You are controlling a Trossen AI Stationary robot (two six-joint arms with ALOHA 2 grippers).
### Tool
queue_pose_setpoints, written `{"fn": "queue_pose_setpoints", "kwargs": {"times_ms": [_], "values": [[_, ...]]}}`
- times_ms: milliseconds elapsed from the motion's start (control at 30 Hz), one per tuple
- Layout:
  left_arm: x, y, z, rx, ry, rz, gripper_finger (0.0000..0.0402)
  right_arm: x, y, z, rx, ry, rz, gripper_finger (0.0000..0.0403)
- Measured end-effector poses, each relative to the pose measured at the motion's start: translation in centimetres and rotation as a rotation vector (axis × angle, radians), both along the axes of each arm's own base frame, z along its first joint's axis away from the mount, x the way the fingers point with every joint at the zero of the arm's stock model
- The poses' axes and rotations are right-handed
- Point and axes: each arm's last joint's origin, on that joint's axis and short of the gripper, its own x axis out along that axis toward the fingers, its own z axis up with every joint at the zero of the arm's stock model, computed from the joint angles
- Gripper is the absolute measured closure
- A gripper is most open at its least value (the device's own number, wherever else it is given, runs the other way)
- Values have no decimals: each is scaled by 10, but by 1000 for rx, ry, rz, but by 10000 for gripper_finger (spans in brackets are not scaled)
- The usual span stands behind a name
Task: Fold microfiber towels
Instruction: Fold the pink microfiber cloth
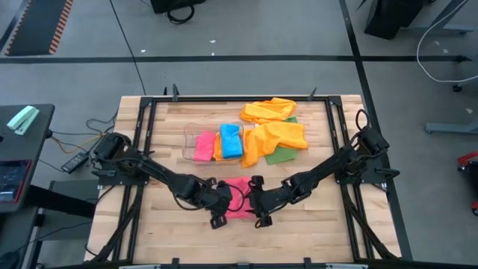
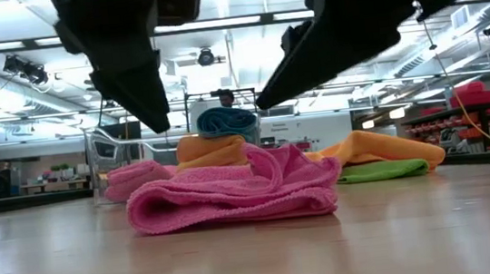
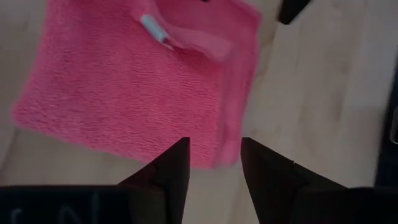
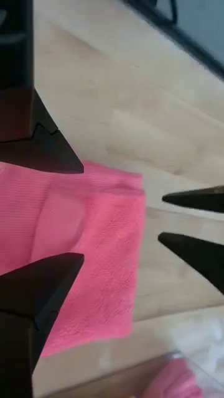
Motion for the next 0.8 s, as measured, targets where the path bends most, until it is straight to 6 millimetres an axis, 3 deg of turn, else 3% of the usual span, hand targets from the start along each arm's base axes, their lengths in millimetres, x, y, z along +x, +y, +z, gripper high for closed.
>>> {"fn": "queue_pose_setpoints", "kwargs": {"times_ms": [100, 367, 533, 800], "values": [[-1, -3, 0, 0, 1, -9, 256, 9, -2, 3, 21, -15, -1, 173], [-1, -2, 0, -3, 5, -9, 269, 38, 7, -13, -8, 92, 11, 173], [-4, -6, -1, -13, 18, -22, 266, 38, 2, -23, -38, 180, -10, 180], [-5, -7, -1, -10, 26, -24, 272, 35, -2, -26, -52, 223, -18, 278]]}}
